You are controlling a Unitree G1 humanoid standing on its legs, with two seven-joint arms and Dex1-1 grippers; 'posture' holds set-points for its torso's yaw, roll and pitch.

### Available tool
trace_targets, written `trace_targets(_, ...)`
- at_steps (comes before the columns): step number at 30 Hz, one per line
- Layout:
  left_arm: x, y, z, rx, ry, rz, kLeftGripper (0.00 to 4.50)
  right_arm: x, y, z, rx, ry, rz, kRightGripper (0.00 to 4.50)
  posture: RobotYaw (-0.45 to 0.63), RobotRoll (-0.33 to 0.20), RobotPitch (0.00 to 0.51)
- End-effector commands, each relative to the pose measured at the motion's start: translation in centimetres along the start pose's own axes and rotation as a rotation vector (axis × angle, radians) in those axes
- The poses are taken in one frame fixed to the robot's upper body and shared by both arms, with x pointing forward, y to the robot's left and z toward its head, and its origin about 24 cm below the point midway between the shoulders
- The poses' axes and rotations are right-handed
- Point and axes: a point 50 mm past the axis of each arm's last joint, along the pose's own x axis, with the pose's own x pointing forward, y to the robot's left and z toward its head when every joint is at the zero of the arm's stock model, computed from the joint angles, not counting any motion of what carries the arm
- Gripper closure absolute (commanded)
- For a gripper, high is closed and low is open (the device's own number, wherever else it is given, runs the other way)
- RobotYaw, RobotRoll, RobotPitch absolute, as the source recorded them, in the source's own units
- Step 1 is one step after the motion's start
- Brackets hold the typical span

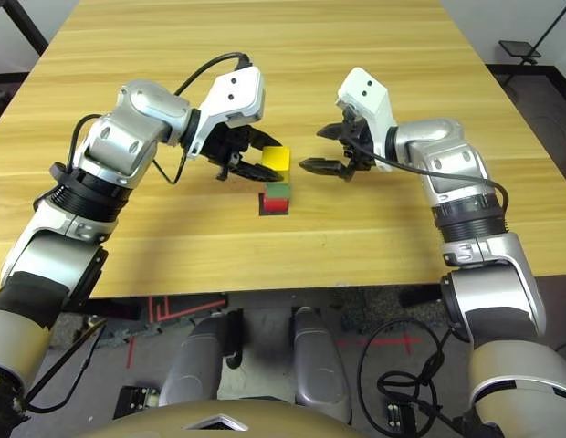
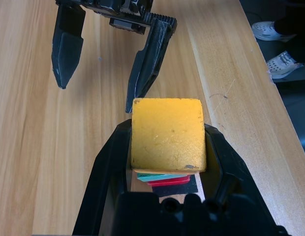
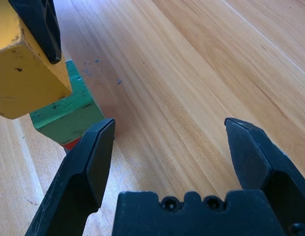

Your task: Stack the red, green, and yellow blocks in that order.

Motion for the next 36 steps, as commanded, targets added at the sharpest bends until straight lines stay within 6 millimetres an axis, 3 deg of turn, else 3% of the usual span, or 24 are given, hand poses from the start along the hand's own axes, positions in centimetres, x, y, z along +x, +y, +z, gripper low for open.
trace_targets(1,0.6,-0.2,-0.7,-0.014,0.022,-0.017,2.51,-0.3,0.0,-0.1,0.007,-0.003,-0.01,0.0,0.19,0.034,0.149)
trace_targets(20,1.2,0.1,-1.8,-0.035,0.03,-0.014,2.51,-0.4,0.1,-0.4,0.019,-0.001,-0.014,0.0,0.18,0.03,0.157)
trace_targets(27,1.0,0.2,-2.0,-0.049,0.044,-0.031,0.11,-0.3,0.1,-0.3,0.021,-0.007,-0.015,0.0,0.18,0.033,0.157)
trace_targets(36,-0.1,1.0,-1.6,-0.058,0.051,0.0,0.05,-0.2,0.0,-0.1,0.021,-0.01,-0.016,0.0,0.19,0.029,0.157)
